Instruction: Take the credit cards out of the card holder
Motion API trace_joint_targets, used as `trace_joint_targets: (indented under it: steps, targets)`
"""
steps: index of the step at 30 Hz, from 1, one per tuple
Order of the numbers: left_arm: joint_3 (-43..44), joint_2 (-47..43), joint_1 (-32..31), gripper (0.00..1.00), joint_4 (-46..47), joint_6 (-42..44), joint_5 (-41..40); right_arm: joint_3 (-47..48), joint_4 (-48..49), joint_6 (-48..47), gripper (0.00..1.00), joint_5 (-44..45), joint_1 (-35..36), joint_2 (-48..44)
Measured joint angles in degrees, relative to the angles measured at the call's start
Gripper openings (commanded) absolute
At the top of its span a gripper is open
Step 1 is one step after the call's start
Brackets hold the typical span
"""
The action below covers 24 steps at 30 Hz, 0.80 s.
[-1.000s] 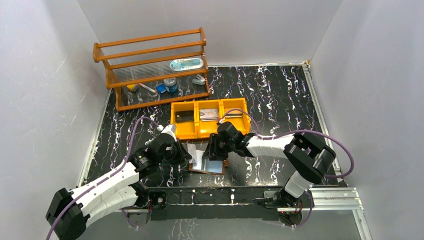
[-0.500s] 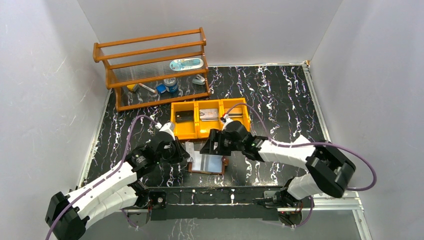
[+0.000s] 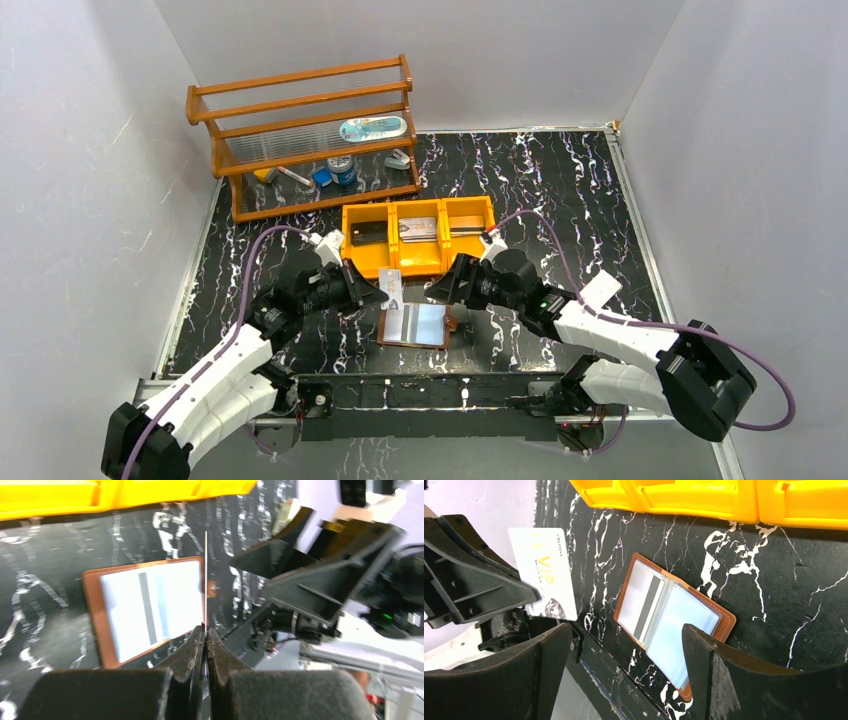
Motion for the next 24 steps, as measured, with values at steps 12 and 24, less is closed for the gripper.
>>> trace_joint_targets:
  steps: [12,24]
  targets:
    - [-7.3,7.6,0.4,0.0,30.9,-11.6,16.0,-4.2,19.1,7.0,0.76,-16.3,-5.3,1.0]
    - [-7.6,9.8,0.4,0.0,40.7,-16.5,21.1,-4.2,31.0,12.0,0.57,-21.2,-5.3,6.0]
